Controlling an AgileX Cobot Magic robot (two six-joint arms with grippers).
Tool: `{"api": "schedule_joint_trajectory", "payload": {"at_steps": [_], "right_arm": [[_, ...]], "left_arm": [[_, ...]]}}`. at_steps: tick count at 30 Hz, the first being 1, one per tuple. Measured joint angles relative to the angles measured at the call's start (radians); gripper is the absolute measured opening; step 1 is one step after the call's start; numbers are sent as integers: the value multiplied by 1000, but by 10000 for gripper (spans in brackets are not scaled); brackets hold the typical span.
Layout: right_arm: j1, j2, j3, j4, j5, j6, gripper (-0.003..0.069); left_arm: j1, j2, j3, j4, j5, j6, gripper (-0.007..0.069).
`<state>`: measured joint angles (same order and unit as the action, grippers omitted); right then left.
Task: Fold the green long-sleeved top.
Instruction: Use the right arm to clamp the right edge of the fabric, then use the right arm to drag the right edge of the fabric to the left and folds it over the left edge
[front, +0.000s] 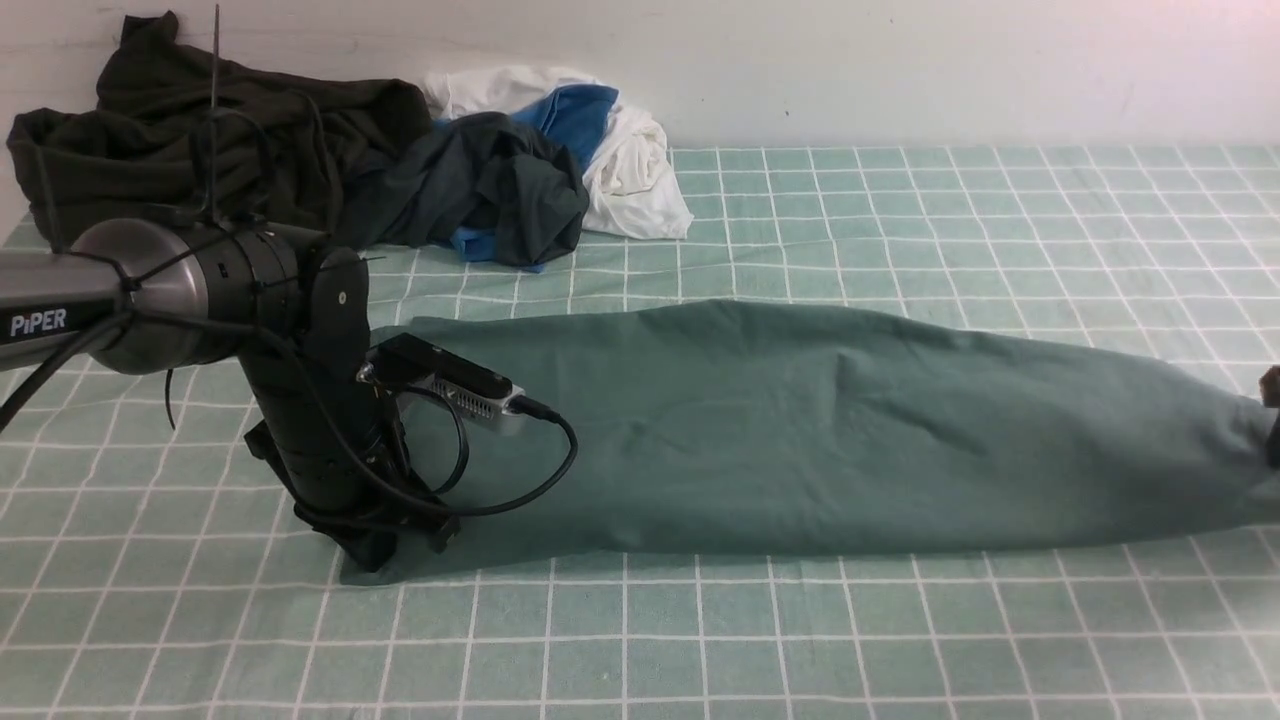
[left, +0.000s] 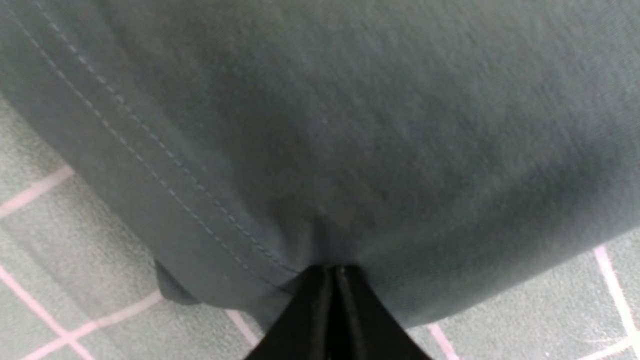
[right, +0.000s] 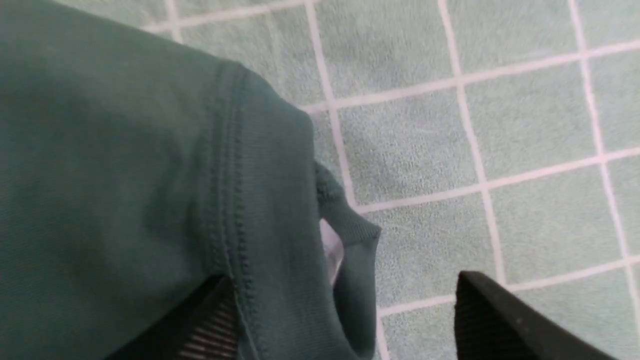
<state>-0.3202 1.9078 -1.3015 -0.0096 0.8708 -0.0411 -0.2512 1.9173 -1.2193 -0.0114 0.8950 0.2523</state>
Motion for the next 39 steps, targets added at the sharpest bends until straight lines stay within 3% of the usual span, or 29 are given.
{"api": "schedule_joint_trajectory", "payload": {"at_steps": [4, 8, 11, 12, 13, 16, 17, 23, 26, 30, 37, 39], "right_arm": [[0, 84, 0, 33, -15, 0, 567], [0, 89, -1, 49, -19, -10, 510], [0, 89, -1, 72, -19, -37, 384], [0, 89, -1, 75, -19, -42, 372], [0, 89, -1, 87, -16, -59, 274], [0, 88, -4, 90, -4, -85, 71], [0, 84, -7, 80, 1, -84, 49], [1, -40, -38, -75, 21, 6, 36], [14, -146, -81, -82, 45, 19, 36], [88, -287, -133, -38, 96, -22, 36], [462, -402, -217, 145, 118, -113, 36], [616, -371, -225, 179, 88, -117, 36]], "left_arm": [[0, 0, 0, 0, 0, 1, -3], [0, 0, 0, 0, 0, 1, -3], [0, 0, 0, 0, 0, 1, -3], [0, 0, 0, 0, 0, 1, -3], [0, -2, 0, 0, -1, 1, -3], [0, -11, -9, 3, -2, 1, -3], [0, -19, -14, 6, -3, 1, -3], [3, -202, -69, 46, 53, -17, -3], [3, -348, -75, 83, 99, -59, -3], [3, -499, -76, 111, 131, -99, -3], [3, -727, -76, 112, 167, -120, -3], [3, -785, -76, 106, 187, -121, -3]]}}
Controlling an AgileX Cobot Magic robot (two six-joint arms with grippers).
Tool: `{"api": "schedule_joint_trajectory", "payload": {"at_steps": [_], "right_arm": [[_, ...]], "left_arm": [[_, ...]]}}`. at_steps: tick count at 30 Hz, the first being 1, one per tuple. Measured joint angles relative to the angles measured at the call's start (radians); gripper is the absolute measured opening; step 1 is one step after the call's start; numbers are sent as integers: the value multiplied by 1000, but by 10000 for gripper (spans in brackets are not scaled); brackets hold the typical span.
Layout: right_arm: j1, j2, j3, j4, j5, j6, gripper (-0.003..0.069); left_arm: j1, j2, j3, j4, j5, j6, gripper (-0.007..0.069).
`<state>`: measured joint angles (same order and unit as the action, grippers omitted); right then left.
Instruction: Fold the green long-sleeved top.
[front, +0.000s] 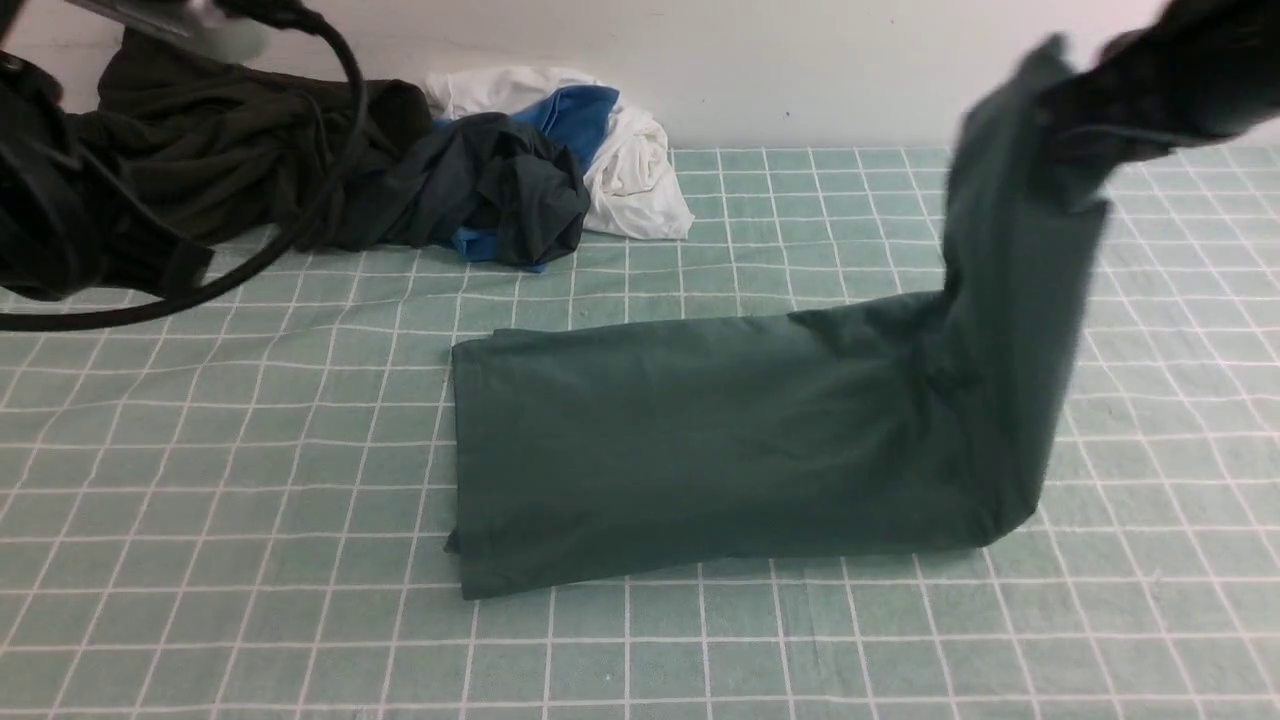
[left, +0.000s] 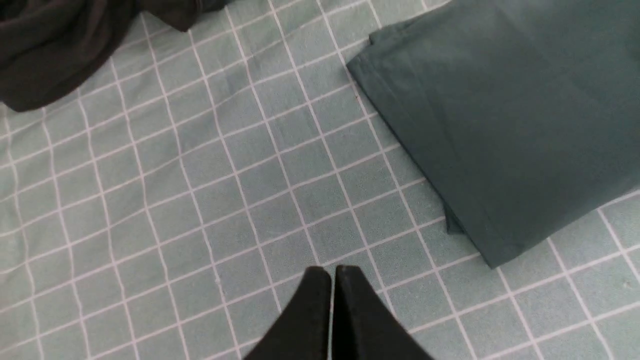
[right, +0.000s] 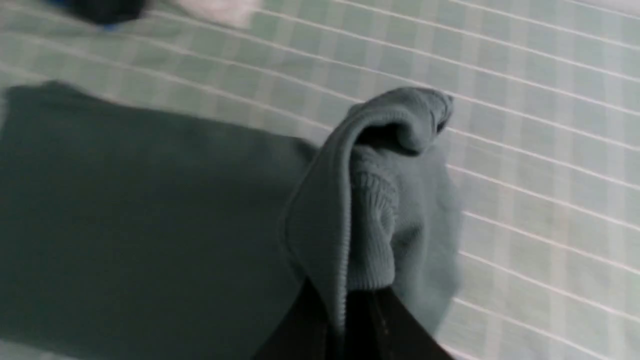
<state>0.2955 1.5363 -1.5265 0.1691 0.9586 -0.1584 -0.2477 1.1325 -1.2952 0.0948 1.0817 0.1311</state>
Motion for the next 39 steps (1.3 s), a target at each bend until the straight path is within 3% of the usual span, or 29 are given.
{"api": "schedule_joint_trajectory", "payload": {"at_steps": [1, 2, 3, 4, 5, 13, 17, 18, 22, 30, 33, 39], "right_arm": [[81, 33, -1, 7, -29, 1, 36], [81, 33, -1, 8, -35, 2, 36], [162, 83, -1, 15, -90, 2, 36], [180, 97, -1, 16, -98, 2, 36], [253, 165, -1, 35, -189, 6, 36], [417, 426, -1, 214, -532, 2, 76], [426, 475, -1, 261, -554, 4, 192], [424, 475, -1, 261, -554, 4, 192], [397, 428, -17, 218, -419, 3, 296], [339, 267, -31, 142, -181, -58, 320], [317, 114, -18, 82, -78, -69, 320], [280, -157, 150, 22, -99, -32, 305]], "left_arm": [[0, -27, 0, -7, 16, 0, -3], [0, -30, 0, -7, 16, 0, -3], [0, -54, 0, -20, 41, 0, -3], [0, -60, 0, -25, 46, 0, -3], [0, -90, 17, -46, 53, 0, -3], [0, -181, 171, -115, 54, 1, -3], [0, -212, 244, -115, 49, 1, -3], [0, -214, 244, -115, 49, 1, -3], [0, -271, 301, -115, 47, 1, -3], [0, -381, 408, -110, 43, 1, -3], [0, -486, 538, -107, -16, 7, -3], [0, -701, 730, -113, -142, -8, -3]]}}
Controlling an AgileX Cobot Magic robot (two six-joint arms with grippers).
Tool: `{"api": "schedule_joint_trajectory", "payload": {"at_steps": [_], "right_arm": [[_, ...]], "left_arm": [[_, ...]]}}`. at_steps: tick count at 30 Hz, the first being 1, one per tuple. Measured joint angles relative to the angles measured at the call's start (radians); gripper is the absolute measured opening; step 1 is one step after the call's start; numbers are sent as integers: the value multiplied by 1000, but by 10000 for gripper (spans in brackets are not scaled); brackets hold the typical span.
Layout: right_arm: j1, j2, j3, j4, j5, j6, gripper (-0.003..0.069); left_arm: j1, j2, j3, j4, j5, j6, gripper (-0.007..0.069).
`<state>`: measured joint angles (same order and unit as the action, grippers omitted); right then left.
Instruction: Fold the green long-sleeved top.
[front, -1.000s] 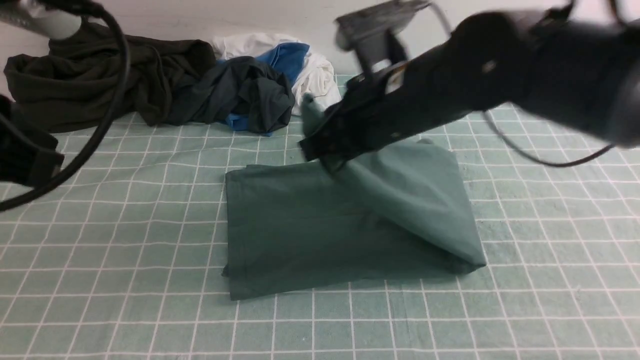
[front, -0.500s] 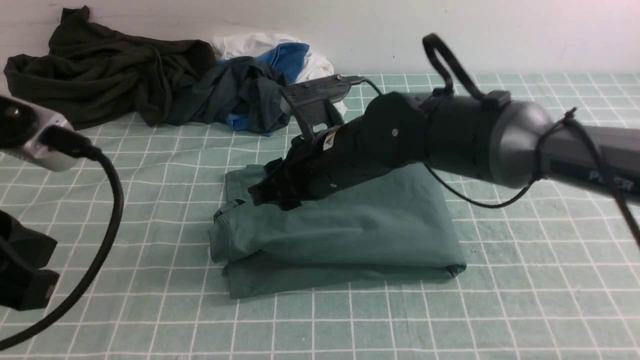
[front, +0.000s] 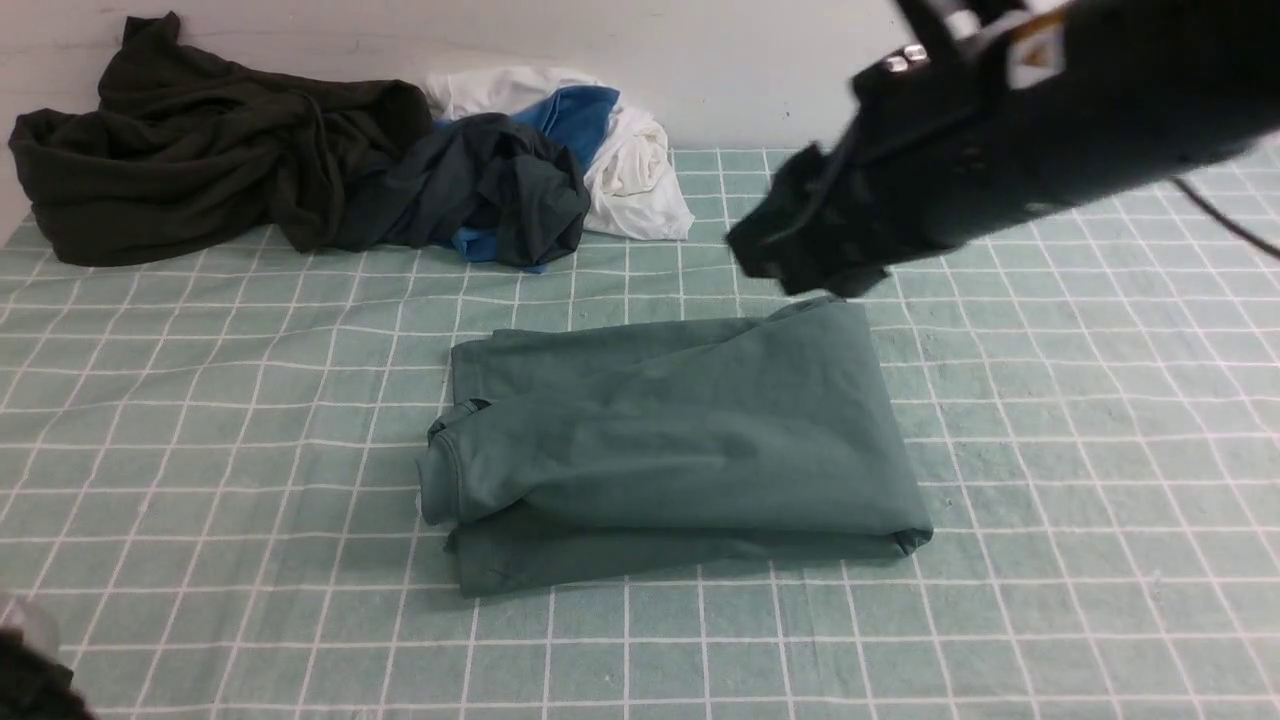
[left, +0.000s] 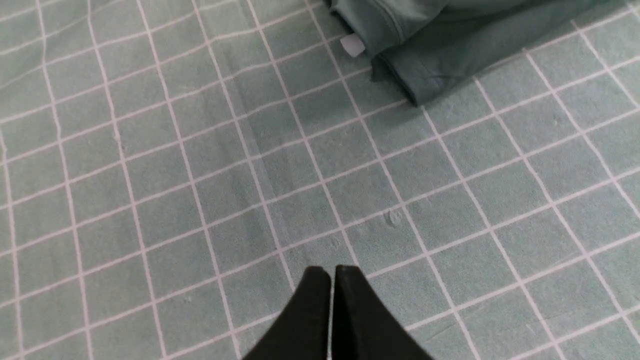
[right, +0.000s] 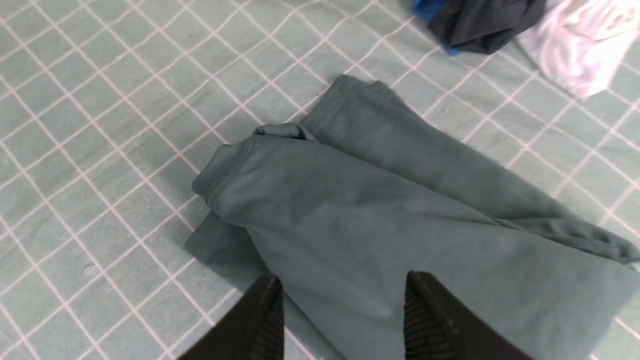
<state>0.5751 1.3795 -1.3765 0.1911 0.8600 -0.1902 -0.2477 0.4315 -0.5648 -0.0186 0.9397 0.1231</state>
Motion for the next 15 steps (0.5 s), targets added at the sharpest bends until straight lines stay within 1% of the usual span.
{"api": "schedule_joint_trajectory", "payload": {"at_steps": [3, 5, 6, 9, 10, 11, 13, 15], "right_arm": [[-28, -196, 171, -23, -68, 21, 276], [-30, -298, 252, -38, -111, 24, 248], [-31, -309, 260, -40, -114, 24, 244], [-31, -495, 387, -68, -149, 27, 172], [-31, -541, 416, -75, -150, 27, 146], [-31, -550, 421, -75, -151, 27, 135], [-31, -655, 486, -82, -154, 28, 59], [-31, -696, 510, -84, -159, 30, 31]], "left_arm": [[0, -129, 80, -9, -26, -4, -3], [0, -182, 103, -12, -29, -5, -3], [0, -192, 106, -13, -29, -5, -3], [0, -257, 112, -15, -45, -5, -3], [0, -269, 112, -16, -50, -5, -3], [0, -271, 113, -16, -50, -5, -3], [0, -282, 114, -16, -51, -6, -3], [0, -283, 114, -16, -51, -7, -3]]}}
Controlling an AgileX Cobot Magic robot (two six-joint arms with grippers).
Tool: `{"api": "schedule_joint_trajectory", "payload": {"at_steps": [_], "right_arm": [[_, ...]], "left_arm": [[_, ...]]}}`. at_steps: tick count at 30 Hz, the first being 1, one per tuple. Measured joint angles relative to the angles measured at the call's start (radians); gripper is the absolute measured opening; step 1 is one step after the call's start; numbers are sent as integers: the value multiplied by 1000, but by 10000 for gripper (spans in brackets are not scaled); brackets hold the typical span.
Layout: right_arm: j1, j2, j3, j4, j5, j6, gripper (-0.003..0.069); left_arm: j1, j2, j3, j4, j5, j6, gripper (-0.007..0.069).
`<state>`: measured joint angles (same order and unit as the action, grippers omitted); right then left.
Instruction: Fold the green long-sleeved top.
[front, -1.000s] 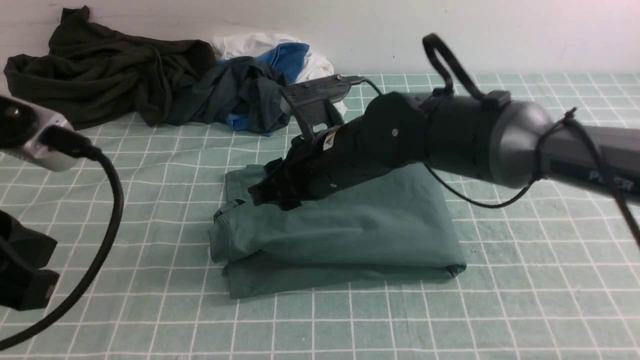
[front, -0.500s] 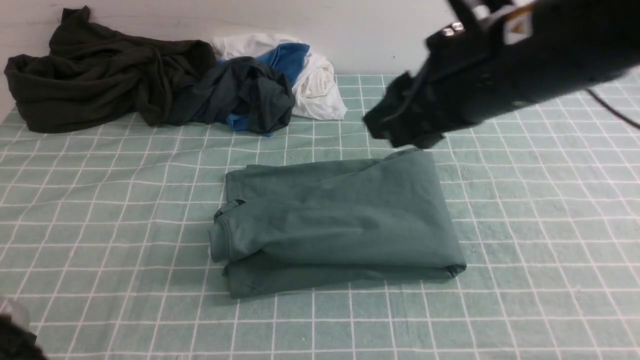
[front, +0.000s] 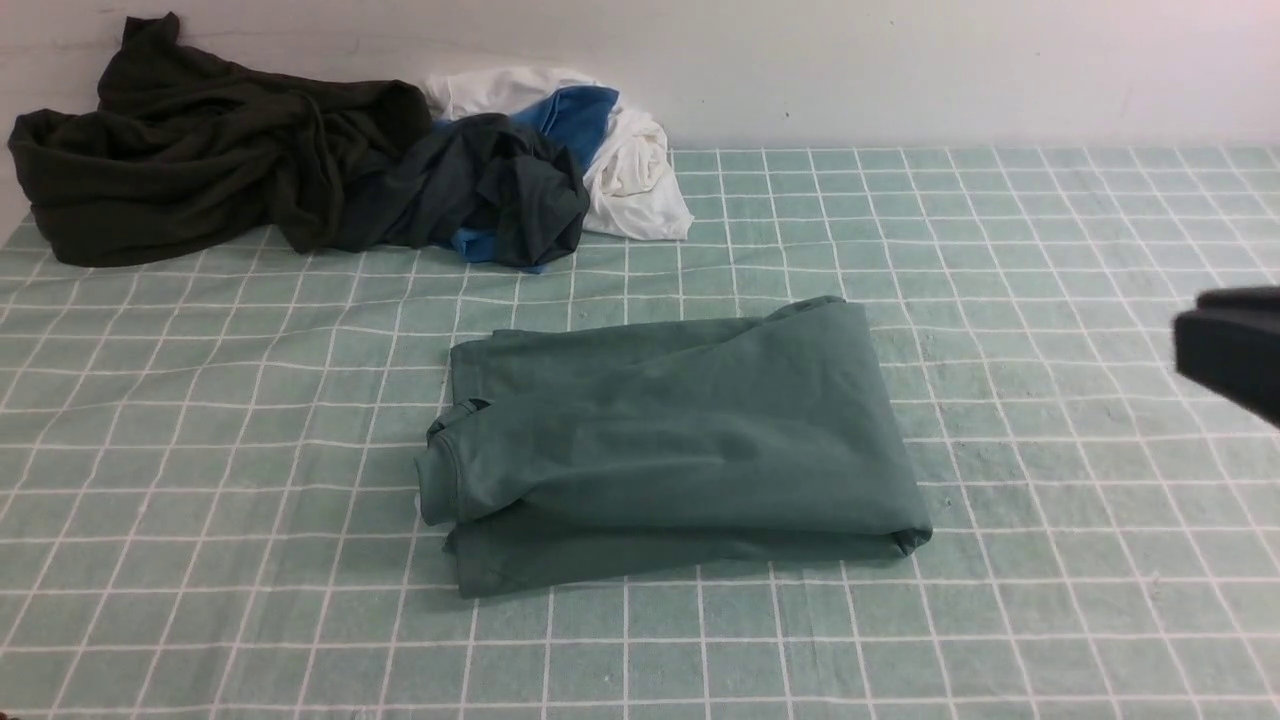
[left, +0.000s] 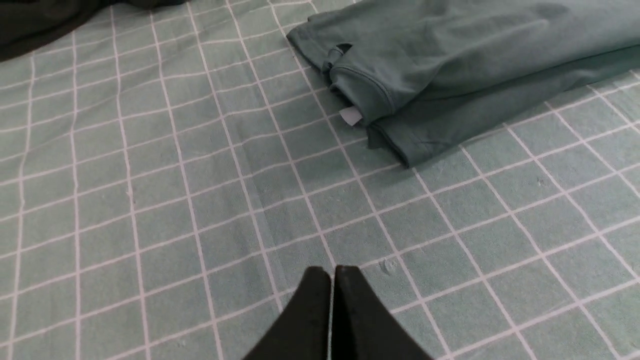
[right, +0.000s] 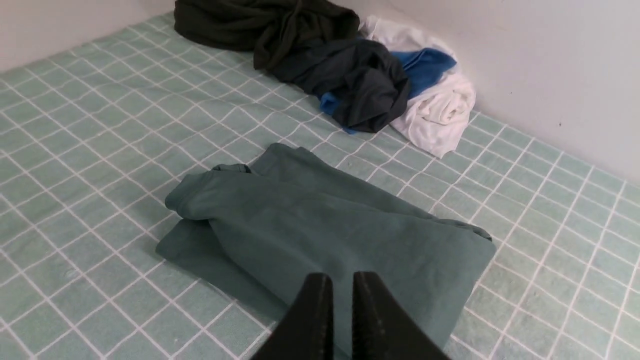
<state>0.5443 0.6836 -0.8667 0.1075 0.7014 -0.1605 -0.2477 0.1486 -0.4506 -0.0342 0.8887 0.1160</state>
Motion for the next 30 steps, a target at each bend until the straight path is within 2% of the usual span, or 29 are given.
{"api": "schedule_joint_trajectory", "payload": {"at_steps": [1, 4, 8, 17, 24, 27, 29, 30], "right_arm": [[0, -39, 25, -1, -10, 1, 4], [0, -93, 47, -1, -16, 1, -11], [0, -109, 54, 0, 10, 2, -13], [0, -108, 59, 48, 181, 15, -14], [0, -108, 71, 84, 180, 19, -14], [-7, -140, 148, 114, 45, 20, -14], [-43, -200, 261, 118, -171, 23, -14], [-47, -205, 273, 120, -212, 23, -14]], "left_arm": [[0, 0, 0, 0, 0, -1, -3], [0, 0, 1, 0, 0, -2, -3], [0, 0, 1, 0, 0, -3, -3], [0, 0, 1, 0, -1, -3, -3], [0, 0, 1, 0, -1, -3, -3], [0, 0, 1, 0, -1, -3, -3], [0, 0, 1, 0, -1, -3, -3], [0, 0, 1, 0, -1, -3, -3]]}}
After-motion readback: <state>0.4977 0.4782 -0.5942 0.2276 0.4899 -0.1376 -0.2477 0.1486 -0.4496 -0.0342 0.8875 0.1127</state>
